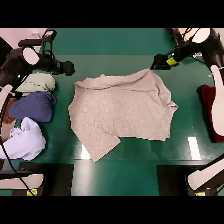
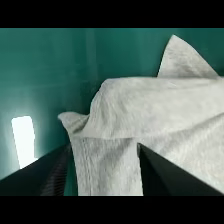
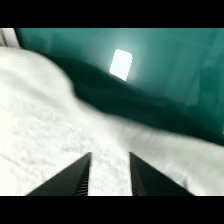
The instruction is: Fold the shirts.
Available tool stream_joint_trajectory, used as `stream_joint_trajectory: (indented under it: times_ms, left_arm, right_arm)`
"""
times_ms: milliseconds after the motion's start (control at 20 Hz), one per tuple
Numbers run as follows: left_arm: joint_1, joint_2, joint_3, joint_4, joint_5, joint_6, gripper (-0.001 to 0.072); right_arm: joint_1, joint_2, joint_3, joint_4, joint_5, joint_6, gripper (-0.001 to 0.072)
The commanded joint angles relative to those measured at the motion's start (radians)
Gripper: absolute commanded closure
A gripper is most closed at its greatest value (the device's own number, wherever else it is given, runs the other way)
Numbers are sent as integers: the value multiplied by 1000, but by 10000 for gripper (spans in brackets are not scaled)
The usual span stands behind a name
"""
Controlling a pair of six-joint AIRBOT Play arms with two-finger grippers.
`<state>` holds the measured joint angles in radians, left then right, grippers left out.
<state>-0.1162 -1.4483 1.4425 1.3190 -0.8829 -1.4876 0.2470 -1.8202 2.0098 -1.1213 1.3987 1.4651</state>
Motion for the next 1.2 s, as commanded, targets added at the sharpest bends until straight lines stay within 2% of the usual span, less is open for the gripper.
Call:
stream_joint_trajectory:
  times_ms: [0,100,200,300,450,650,750,900,1050,1150]
  left_arm:
    - [8,-10,96,28,-130,3,207]
    - [39,26,104,26,-277,3,207]
    - [84,92,10,24,-389,3,207]
    - [109,190,-152,23,-425,0,207]
    - [111,385,-487,-6,-340,-56,207]
    - [111,528,-813,-87,-187,-106,207]
    - [111,526,-892,-167,-116,-102,207]
    - [111,526,-969,-315,2,-40,208]
    - [107,522,-988,-386,12,12,208]
    - [83,522,-990,-383,27,10,208]
  right_arm:
    - [-24,23,8,99,-7,-12,403]
    - [-64,102,-104,153,51,-56,404]
    - [-103,204,-267,209,97,-93,404]
    - [-134,324,-455,254,81,-125,404]
    - [-150,489,-686,266,5,-136,404]
    - [-151,618,-828,266,-41,-140,404]
    - [-150,656,-860,266,-58,-140,404]
    - [-150,690,-864,266,-64,-140,404]
    - [-150,705,-863,268,-64,-139,404]
    - [-151,704,-863,267,-64,-139,404]
